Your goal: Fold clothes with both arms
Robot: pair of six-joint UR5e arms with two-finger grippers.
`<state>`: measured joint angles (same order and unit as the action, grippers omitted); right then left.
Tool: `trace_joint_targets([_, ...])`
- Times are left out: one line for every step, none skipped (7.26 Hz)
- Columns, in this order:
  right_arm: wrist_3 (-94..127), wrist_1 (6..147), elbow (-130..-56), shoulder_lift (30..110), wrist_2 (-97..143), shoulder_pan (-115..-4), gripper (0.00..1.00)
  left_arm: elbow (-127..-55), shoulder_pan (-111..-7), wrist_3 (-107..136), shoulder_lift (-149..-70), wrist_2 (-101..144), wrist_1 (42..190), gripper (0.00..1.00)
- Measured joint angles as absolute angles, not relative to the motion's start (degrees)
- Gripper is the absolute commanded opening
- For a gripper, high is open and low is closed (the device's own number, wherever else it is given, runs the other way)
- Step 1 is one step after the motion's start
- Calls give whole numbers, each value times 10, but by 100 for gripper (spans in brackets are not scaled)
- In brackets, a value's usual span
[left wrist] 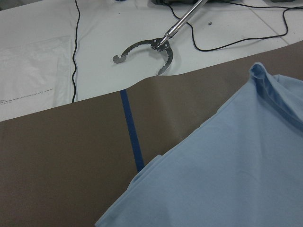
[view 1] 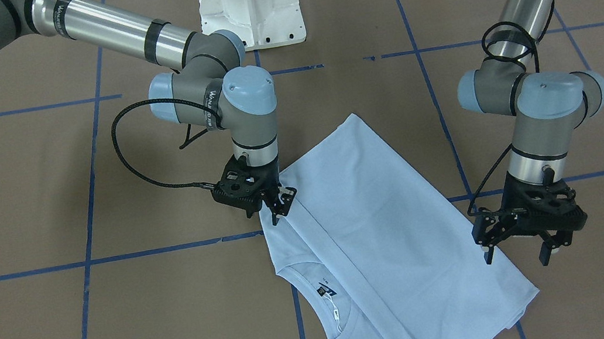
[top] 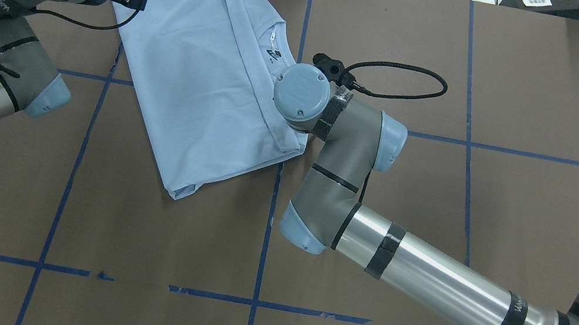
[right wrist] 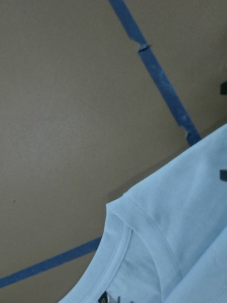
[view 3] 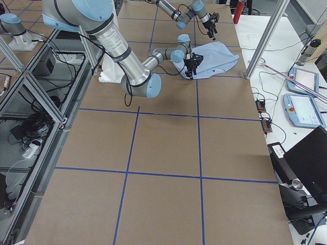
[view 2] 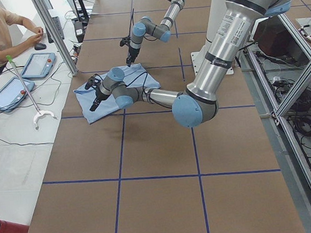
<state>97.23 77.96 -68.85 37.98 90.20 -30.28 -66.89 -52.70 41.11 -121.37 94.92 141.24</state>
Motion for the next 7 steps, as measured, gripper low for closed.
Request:
trace_joint_targets([973,780,-687,380,895,-300,56,-669,-527,411,-1213,949,1413,100])
trace_joint_targets([973,779,-686,380,888,-297,41,-669,-526,411,-1212,949,1413,100])
trace_joint_targets([974,779,-686,380,883,-295,33,-669,-526,411,-1211,949,1413,100])
trace_joint_targets([975,778,-686,379,880,-294,0,-669,-525,411,-1211,949,1413,100])
trace_joint_targets([976,778,-686,379,879,-293,0,-669,-525,411,-1210,949,1413,100])
trace_joint_targets([977,777,-686,378,879,-292,0,-669,-525,411,-1210,949,1413,100])
trace_joint_targets([978,777,-687,378,879,-292,0,-669,-524,411,-1210,949,1413,100])
